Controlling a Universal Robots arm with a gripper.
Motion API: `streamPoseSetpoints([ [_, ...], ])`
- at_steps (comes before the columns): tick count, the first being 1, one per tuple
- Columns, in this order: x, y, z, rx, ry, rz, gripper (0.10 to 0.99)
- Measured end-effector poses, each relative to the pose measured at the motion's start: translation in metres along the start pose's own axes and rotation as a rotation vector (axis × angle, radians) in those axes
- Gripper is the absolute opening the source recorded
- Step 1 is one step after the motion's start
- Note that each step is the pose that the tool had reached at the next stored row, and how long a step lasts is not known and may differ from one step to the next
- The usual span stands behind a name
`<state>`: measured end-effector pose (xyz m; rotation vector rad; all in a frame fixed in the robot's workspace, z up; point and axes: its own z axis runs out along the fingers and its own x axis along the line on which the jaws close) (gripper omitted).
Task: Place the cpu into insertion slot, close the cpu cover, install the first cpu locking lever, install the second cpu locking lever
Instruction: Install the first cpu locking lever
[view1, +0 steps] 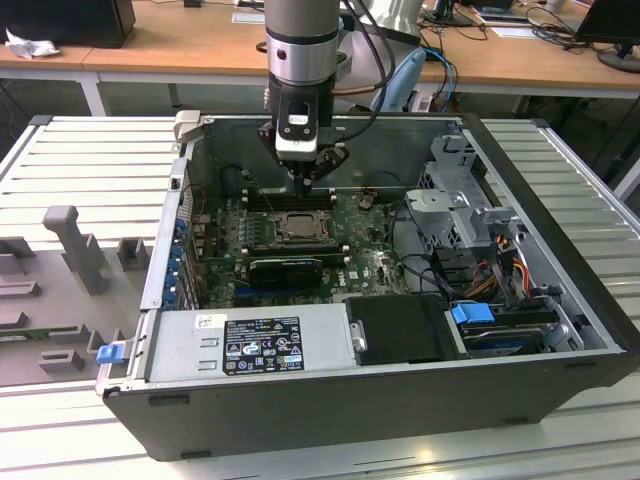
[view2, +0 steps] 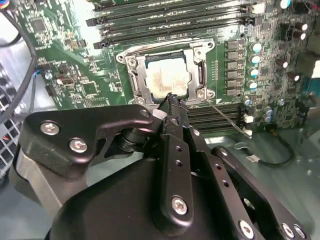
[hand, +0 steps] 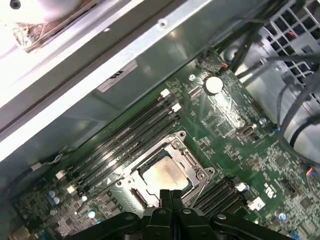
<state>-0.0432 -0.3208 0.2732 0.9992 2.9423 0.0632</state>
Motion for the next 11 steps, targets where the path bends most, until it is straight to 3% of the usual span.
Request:
streamPoseSetpoints([
  [8,0.0,0.0,0.0,-0.004,0.0077,-0.168,0.106],
  [11,0.0,0.0,0.0,-0.006,0.0129,-0.273,0.106],
])
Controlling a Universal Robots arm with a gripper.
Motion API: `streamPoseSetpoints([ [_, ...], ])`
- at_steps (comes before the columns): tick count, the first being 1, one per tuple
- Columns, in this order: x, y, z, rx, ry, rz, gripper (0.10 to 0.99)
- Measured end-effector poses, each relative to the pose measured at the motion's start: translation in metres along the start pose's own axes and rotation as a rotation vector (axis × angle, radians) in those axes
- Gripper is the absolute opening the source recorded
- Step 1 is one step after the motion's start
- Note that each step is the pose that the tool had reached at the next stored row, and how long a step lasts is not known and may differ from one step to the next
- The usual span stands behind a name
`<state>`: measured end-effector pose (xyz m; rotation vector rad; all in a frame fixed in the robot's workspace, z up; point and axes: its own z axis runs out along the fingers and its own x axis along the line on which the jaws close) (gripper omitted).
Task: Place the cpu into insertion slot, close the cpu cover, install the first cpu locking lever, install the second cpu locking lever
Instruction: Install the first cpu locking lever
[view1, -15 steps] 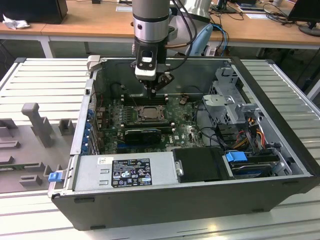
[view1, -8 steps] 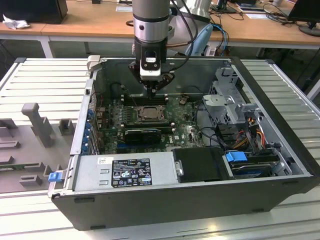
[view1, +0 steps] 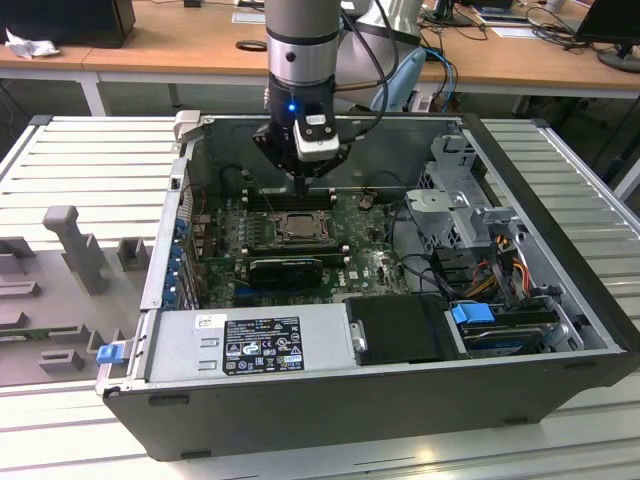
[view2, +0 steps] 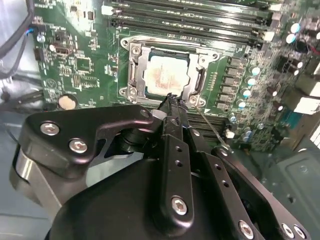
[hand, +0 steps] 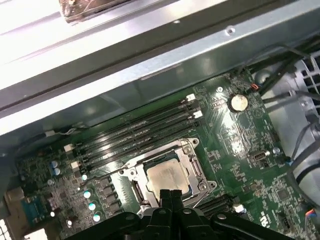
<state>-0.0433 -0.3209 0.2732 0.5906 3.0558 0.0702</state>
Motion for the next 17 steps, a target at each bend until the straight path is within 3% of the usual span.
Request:
streamPoseSetpoints([
  [11,0.0,0.0,0.0,-0.004,0.0092,-0.185,0.106],
  [17,0.0,0.0,0.0,-0.005,0.0128,-0.257,0.106],
])
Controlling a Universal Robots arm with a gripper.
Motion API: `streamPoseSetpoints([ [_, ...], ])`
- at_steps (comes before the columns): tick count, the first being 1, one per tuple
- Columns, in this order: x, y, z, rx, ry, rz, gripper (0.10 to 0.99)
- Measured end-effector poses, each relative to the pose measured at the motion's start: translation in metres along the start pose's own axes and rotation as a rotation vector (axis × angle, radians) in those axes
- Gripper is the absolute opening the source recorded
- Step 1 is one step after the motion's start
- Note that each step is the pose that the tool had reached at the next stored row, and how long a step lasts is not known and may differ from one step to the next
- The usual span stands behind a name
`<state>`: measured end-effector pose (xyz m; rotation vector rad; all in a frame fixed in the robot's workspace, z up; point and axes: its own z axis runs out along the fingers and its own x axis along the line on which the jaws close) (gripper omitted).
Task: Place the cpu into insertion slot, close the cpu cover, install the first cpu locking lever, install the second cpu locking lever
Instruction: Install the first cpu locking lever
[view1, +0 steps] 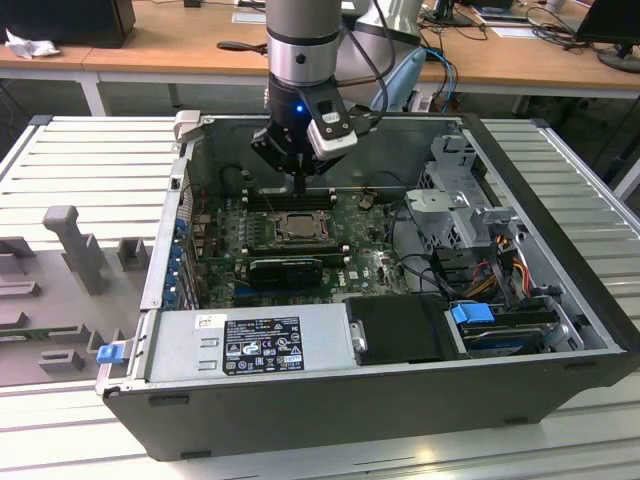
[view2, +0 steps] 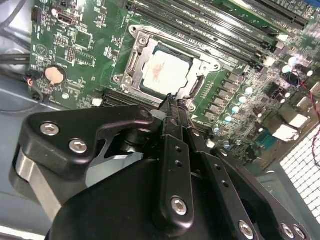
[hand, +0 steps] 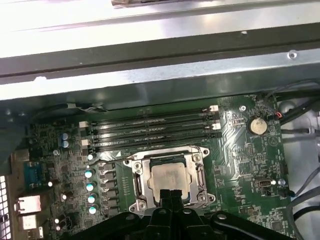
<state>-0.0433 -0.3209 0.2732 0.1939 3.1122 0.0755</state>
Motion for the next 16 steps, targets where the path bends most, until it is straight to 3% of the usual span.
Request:
streamPoseSetpoints([
  [16,0.0,0.0,0.0,-0.003,0.0072,-0.145,0.106],
])
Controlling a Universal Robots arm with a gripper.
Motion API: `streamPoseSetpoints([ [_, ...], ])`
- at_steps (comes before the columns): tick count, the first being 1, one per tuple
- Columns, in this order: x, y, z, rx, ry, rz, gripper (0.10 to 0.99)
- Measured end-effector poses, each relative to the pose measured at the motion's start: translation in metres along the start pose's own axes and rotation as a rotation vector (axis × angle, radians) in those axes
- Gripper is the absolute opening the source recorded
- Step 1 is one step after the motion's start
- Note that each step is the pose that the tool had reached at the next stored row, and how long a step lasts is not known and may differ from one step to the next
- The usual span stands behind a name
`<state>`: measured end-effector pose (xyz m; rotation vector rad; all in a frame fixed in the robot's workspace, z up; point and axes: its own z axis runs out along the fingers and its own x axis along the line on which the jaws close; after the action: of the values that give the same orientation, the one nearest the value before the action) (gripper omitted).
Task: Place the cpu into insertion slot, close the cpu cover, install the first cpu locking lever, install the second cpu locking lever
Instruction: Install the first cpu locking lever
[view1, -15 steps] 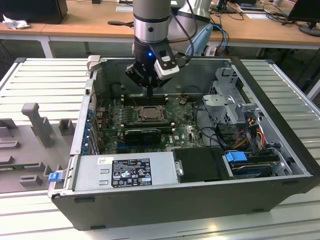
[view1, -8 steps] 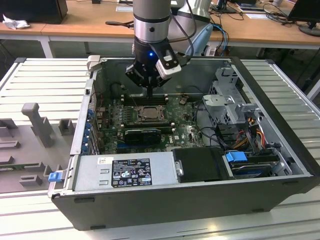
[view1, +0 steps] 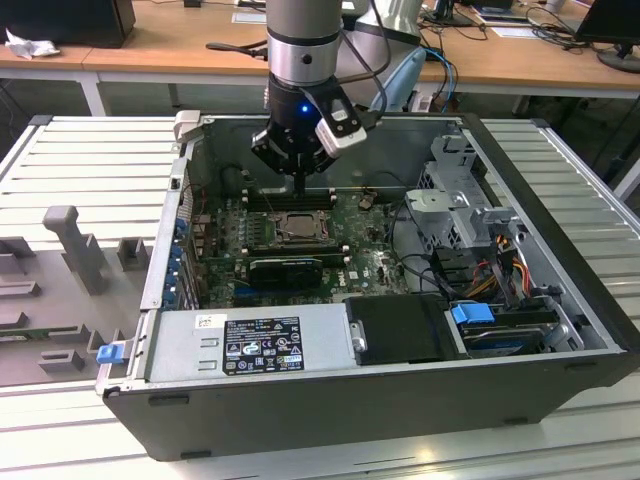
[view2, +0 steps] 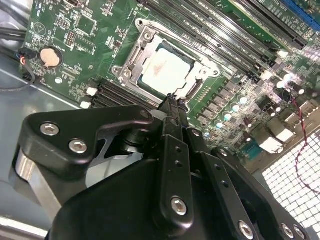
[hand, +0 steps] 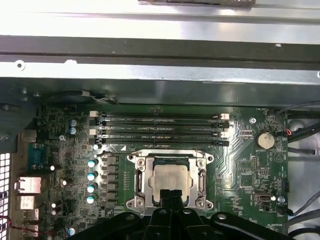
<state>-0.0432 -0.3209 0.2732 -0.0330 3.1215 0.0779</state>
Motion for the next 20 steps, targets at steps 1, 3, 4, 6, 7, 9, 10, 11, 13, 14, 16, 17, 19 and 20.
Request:
streamPoseSetpoints([
  [1,0.0,0.0,0.0,0.0,0.0005,-0.009,0.106],
  [3,0.0,0.0,0.0,0.0,0.001,-0.02,0.106],
  [4,0.0,0.0,0.0,-0.001,0.0014,-0.028,0.106],
  [6,0.0,0.0,0.0,-0.001,0.0023,-0.044,0.106],
  [7,0.0,0.0,0.0,-0.001,0.0026,-0.052,0.106],
  [9,0.0,0.0,0.0,-0.001,0.0031,-0.062,0.106],
  [10,0.0,0.0,0.0,-0.001,0.0036,-0.071,0.106],
  [11,0.0,0.0,0.0,-0.001,0.0038,-0.076,0.106],
  [13,0.0,0.0,0.0,-0.002,0.0047,-0.093,0.106],
  [14,0.0,0.0,0.0,-0.002,0.0051,-0.102,0.106],
  [16,0.0001,0.0,0.0,-0.003,0.0064,-0.129,0.106],
  [17,0.0015,0.0,0.0001,-0.003,0.0064,-0.134,0.106],
  [19,0.0076,-0.0001,0.0,-0.007,0.0065,-0.137,0.106],
  [20,0.0101,-0.0001,0.0,-0.01,0.0062,-0.137,0.106],
])
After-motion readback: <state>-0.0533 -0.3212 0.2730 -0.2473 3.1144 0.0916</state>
